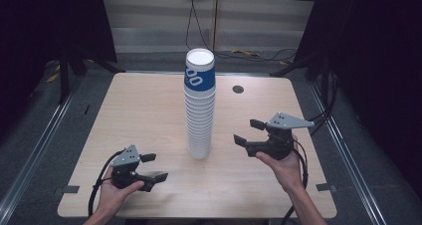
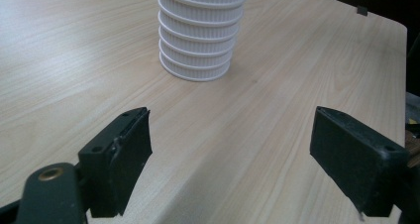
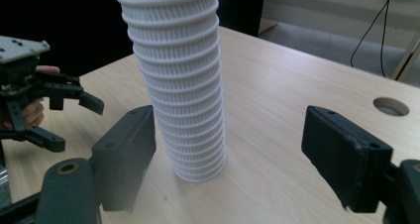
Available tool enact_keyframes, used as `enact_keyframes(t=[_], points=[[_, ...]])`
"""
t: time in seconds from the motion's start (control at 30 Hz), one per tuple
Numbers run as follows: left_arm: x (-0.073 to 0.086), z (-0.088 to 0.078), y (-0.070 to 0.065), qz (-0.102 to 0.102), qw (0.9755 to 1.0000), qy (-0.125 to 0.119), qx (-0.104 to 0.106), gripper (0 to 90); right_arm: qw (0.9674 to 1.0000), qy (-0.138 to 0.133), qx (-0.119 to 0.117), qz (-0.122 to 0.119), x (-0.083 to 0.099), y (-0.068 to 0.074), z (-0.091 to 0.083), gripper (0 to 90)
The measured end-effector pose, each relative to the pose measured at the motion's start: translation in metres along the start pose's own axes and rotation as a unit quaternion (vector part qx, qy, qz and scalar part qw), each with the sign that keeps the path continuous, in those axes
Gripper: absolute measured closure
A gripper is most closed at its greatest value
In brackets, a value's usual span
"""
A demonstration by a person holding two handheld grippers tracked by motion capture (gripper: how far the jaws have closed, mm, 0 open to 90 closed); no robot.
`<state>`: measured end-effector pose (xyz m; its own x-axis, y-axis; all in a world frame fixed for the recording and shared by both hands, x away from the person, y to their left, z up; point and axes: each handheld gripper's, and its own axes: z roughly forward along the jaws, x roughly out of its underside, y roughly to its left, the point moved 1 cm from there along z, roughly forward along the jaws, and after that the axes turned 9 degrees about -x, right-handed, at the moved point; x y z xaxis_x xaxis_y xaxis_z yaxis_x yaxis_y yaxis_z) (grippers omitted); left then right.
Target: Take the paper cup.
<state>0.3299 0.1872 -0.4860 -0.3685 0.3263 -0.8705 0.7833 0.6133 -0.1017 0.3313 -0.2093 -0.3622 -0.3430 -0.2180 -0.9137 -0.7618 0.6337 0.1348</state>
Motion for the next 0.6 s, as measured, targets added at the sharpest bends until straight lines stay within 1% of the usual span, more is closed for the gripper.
enact_keyframes(t=[0.03, 0.1, 0.17, 0.2, 0.27, 0.33, 0.37, 0.47, 0.5, 0.6], points=[[0.0, 0.0, 0.0, 0.001, 1.0, 0.001, 0.001, 16.0, 1.0, -0.002, -0.003, 0.002, -0.004, 0.001, 0.001, 18.0], [0.0, 0.0, 0.0, 0.003, 1.0, 0.002, -0.001, 16.0, 1.0, -0.001, -0.003, -0.001, -0.006, 0.001, 0.002, 17.0], [0.0, 0.0, -0.001, 0.003, 1.0, 0.001, -0.002, 16.5, 0.9999, -0.001, -0.012, -0.001, -0.01, 0.003, 0.004, 17.0], [0.0, 0.0, -0.001, 0.004, 1.0, 0.002, -0.001, 16.6, 0.9998, 0.002, -0.018, -0.008, -0.016, 0.004, 0.006, 16.9], [0.0, 0.0, -0.001, 0.004, 1.0, 0.001, -0.002, 16.6, 0.9998, 0.001, -0.018, -0.009, -0.018, 0.005, 0.006, 16.9], [0.0, 0.0, -0.001, 0.004, 1.0, 0.002, -0.002, 16.6, 0.9996, -0.004, -0.023, -0.015, -0.028, 0.006, 0.008, 17.1], [0.0, 0.0, -0.001, 0.003, 1.0, 0.002, -0.002, 16.6, 0.9996, -0.004, -0.023, -0.015, -0.028, 0.006, 0.008, 17.1], [0.0, -0.001, -0.001, 0.004, 1.0, 0.002, -0.007, 16.6, 0.9993, -0.009, -0.033, -0.018, -0.036, 0.008, 0.009, 18.1], [0.0, -0.001, -0.001, 0.003, 1.0, 0.001, -0.007, 16.6, 0.999, -0.01, -0.037, -0.022, -0.042, 0.008, 0.01, 20.1], [0.0, -0.001, -0.001, 0.004, 1.0, 0.002, -0.006, 16.6, 0.9987, -0.013, -0.043, -0.024, -0.047, 0.008, 0.011, 21.5]])
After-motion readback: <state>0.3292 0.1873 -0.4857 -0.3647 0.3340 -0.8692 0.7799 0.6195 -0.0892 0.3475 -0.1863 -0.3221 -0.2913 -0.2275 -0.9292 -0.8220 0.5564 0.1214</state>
